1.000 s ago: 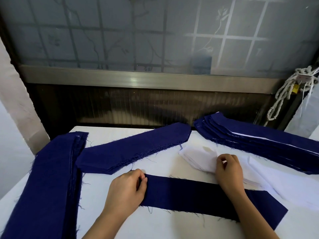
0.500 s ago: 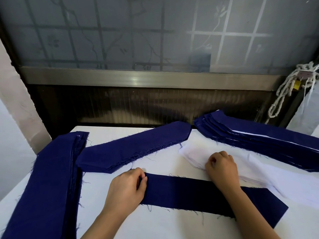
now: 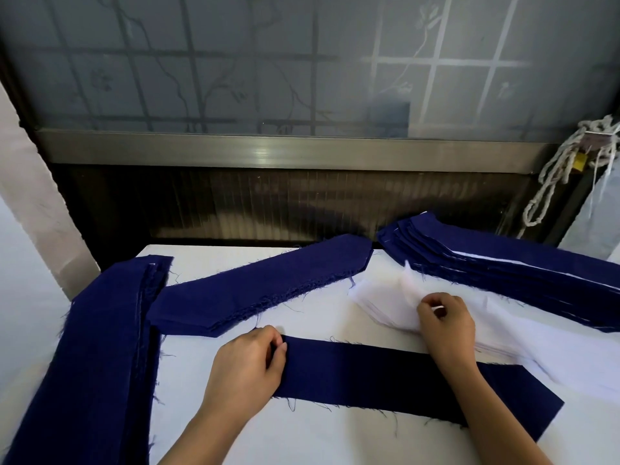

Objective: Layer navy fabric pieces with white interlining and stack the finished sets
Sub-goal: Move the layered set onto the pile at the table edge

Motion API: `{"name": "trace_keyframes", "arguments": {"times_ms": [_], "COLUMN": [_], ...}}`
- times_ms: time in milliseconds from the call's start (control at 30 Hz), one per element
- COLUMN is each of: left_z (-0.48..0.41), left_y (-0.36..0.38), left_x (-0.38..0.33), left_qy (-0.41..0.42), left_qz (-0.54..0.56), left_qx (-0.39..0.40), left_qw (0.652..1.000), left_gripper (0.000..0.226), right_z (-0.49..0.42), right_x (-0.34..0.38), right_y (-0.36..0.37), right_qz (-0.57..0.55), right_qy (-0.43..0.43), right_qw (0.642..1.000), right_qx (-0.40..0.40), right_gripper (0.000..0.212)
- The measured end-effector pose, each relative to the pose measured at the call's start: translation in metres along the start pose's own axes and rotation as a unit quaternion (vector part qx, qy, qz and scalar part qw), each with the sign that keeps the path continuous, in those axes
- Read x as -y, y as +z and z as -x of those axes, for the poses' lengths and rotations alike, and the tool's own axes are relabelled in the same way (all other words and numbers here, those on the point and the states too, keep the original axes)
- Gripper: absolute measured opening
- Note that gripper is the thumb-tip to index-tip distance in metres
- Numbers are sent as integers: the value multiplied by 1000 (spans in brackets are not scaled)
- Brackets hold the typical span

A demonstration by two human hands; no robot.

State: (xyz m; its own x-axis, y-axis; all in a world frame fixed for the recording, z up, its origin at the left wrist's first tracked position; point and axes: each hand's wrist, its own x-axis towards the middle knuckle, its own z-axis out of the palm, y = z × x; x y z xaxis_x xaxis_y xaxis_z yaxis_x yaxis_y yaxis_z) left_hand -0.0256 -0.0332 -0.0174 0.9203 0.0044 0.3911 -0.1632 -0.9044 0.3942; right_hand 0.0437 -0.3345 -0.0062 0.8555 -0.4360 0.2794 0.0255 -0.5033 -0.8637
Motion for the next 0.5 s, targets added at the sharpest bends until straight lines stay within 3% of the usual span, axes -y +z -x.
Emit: {"name": "trace_keyframes", "arguments": {"times_ms": [133,233,333,500], "left_z": [1,1,3,5], "left_y": [-1,-4,-10,-20], "left_x": [-1,-4,-10,-9], "left_qy": [-2,12,50,135], "left_qz": [6,18,38,165], "left_qx": [-1,-19,-58,-81], "left_qw": [1000,1000,996,974], "left_gripper": [16,16,21,43], "right_z": [6,19,42,103], "right_x": [10,23,43,72], "right_y": [-9,-11,-5,30], "right_qz": [-56,-9,44,88], "right_qy": [-5,-90,-210,-403], "right_qw": [995,988,970,910], "right_qx": [-83,-124,-116,-47], "right_gripper": [8,14,16,6]}}
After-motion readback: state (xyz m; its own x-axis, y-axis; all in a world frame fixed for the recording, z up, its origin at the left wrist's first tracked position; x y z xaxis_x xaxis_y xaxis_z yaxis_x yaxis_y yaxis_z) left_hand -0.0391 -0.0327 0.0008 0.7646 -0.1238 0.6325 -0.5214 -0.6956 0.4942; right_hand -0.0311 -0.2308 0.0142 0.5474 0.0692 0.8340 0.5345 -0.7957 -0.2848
